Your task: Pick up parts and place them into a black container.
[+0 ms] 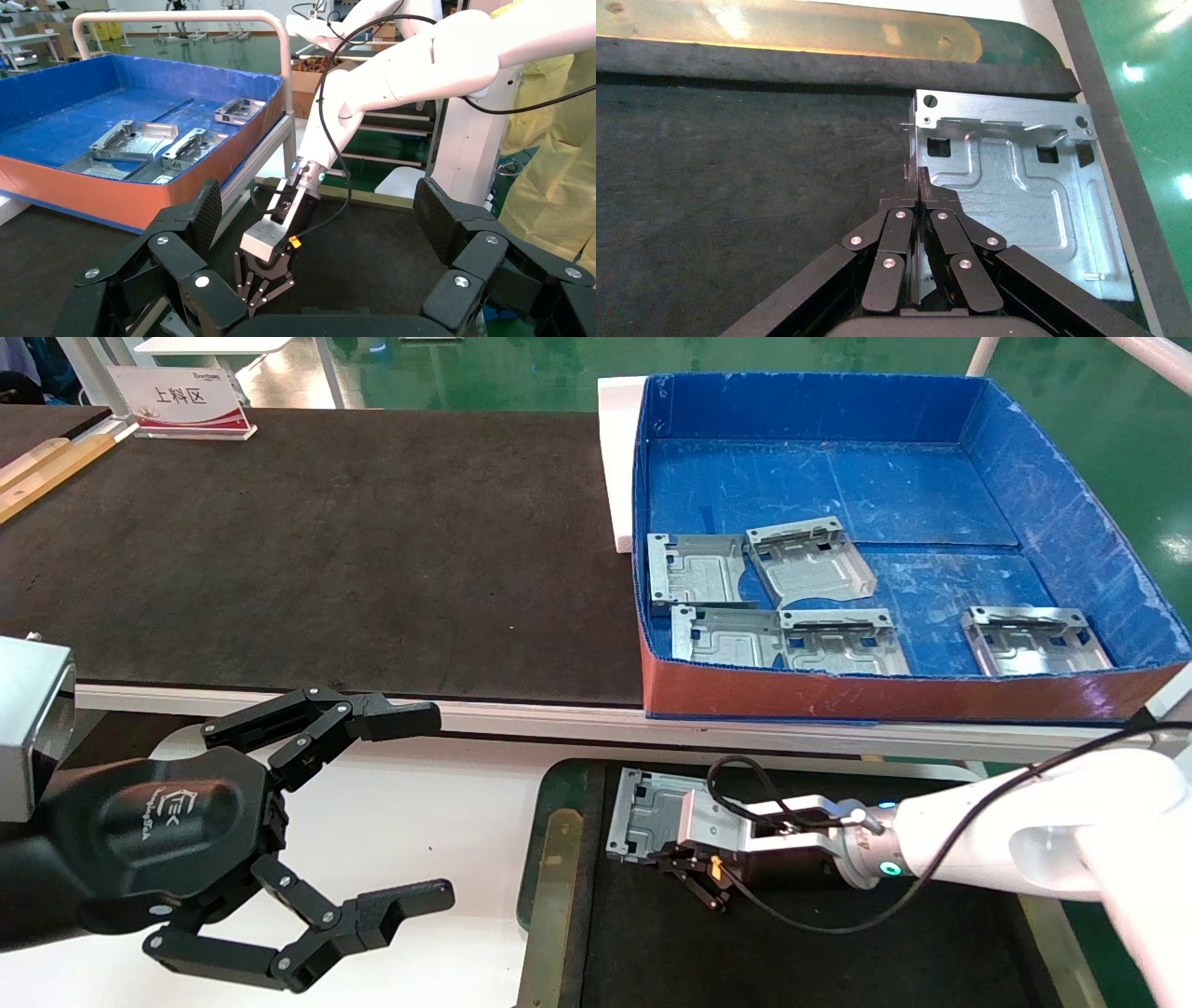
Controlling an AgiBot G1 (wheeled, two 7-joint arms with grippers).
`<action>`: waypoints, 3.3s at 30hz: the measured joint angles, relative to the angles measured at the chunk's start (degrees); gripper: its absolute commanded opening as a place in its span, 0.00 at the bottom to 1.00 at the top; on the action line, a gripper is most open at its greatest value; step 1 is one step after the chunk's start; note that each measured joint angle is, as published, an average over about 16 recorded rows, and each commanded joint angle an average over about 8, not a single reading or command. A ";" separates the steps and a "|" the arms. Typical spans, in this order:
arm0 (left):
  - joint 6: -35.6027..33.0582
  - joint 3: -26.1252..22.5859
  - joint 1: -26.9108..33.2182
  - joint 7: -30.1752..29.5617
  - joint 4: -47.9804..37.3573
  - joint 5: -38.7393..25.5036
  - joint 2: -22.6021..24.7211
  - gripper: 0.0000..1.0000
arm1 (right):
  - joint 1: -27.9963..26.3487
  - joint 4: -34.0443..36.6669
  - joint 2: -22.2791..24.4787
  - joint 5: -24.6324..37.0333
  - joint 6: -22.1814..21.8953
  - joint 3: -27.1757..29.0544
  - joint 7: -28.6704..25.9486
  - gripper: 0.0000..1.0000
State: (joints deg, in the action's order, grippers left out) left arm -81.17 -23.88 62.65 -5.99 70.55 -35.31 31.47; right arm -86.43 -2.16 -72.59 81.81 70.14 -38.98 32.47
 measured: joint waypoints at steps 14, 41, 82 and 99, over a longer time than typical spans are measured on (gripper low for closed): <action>0.00 0.00 0.00 0.00 0.00 0.00 0.00 1.00 | -0.75 0.93 -0.61 0.92 2.42 -0.66 0.78 0.00; 0.00 0.00 0.00 0.00 0.00 0.00 0.00 1.00 | -4.21 1.09 0.25 2.31 8.32 -1.65 2.93 1.00; 0.02 0.01 -0.02 0.00 -0.02 0.00 -0.01 1.00 | -3.19 -17.19 11.79 -12.83 21.90 5.53 -5.24 1.00; 0.02 0.01 -0.02 0.00 -0.02 0.00 -0.01 1.00 | 6.19 -35.31 20.41 -21.89 19.78 11.35 -17.93 1.00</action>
State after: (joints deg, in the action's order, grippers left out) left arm -81.15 -23.87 62.63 -5.99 70.54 -35.31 31.46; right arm -80.25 -37.47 -52.18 59.92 89.92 -27.63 14.54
